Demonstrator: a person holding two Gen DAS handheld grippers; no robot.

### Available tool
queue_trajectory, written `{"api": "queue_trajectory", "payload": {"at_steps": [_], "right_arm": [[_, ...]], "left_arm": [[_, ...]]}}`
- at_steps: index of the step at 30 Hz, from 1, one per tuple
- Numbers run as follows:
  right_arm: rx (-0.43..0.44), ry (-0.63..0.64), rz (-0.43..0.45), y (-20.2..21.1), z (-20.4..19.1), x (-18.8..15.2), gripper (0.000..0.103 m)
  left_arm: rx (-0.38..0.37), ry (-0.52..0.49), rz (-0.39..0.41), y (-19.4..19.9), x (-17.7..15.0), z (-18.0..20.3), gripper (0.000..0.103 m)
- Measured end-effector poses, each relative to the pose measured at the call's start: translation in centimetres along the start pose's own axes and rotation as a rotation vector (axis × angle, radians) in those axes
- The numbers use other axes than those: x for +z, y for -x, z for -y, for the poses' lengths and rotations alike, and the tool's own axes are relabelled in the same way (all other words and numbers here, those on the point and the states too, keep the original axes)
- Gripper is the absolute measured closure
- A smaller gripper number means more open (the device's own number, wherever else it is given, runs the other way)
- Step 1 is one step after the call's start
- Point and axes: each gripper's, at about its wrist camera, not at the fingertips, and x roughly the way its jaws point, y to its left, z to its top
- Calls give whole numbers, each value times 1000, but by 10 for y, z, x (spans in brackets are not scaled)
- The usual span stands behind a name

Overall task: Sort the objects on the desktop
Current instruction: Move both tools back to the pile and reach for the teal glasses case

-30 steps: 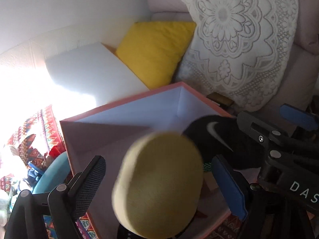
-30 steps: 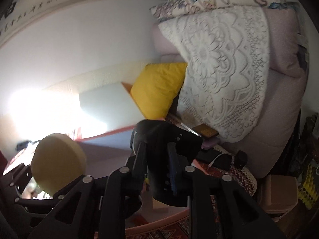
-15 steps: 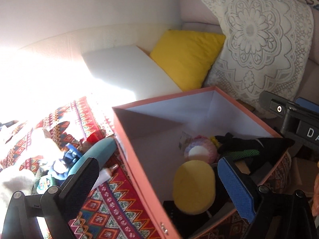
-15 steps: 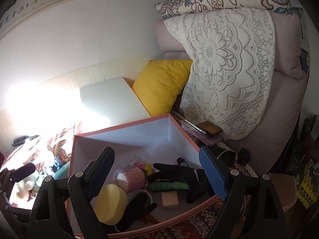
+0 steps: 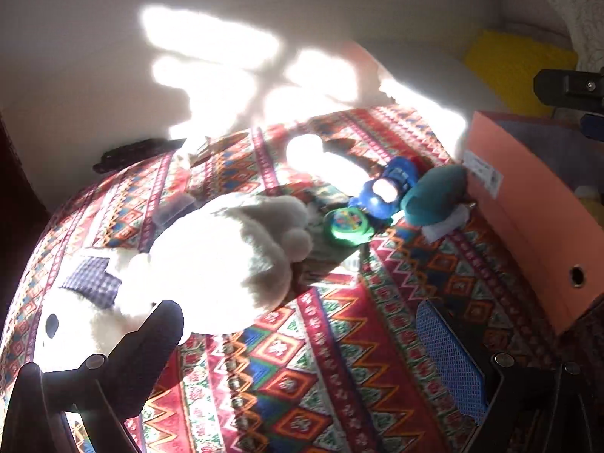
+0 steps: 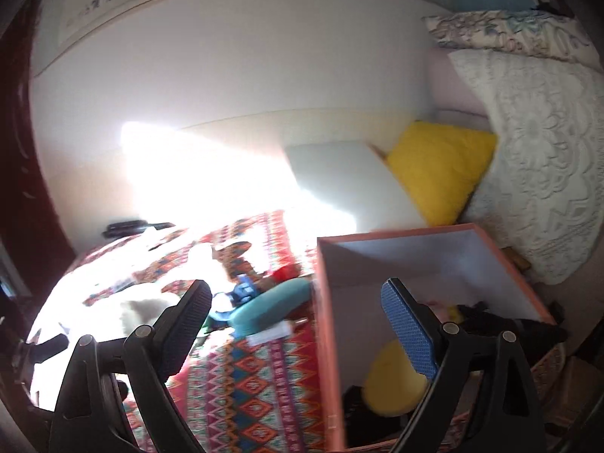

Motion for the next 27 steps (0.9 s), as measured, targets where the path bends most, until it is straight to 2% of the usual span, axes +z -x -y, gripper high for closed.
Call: {"api": "queue_trajectory", "payload": {"at_steps": [3,5,6,10,12,16,18,19,20,22,23,24,25,26,27], "right_arm": [[225,-112,-160,-45,-29,-17,10],[305,-217,-285,-81,-37,-32,12],[306,-262,-335,-97,-38,-39,12],[145,-346,-381,-140,-21,-47,12],[104,-388,-394,-161,-5,-44,12],[-28,-350,-412,-203,12,-36,12],[-73,-316,-424,-228,17,-36,12],[-86,-329,-440,-240,23,-39,12],[-88,-359,-457,-252,30,-43,12],[-84,-429,-487,-276,44,-52,11],[-81,-454,-491,-286,48,-55,11],[-82,-462,-488,-293,48,-55,10],[-87,-450,-484,-299,45,-53,9],[-85,-419,-477,-303,41,-51,12],[-71,-384,-468,-307,36,-50,19]], "left_arm": [[-8,38,-25,-18,-19,-28,2],[-45,39,-20,-27,-19,-26,2],[-65,35,-18,-31,-18,-23,2],[-152,-63,1,-57,8,18,2],[-165,-97,-9,-78,23,37,1],[-200,-87,-75,-134,44,53,2],[-188,-78,-112,-165,49,56,2],[-140,-100,-97,-175,51,61,2],[-101,-124,-88,-186,53,66,2],[-94,-198,-103,-205,53,79,3],[-90,-232,-111,-214,52,85,10],[-86,-254,-119,-222,47,88,24],[-84,-272,-121,-228,44,91,24],[-94,-264,-104,-225,43,89,29],[-108,-240,-110,-223,45,86,38]]}}
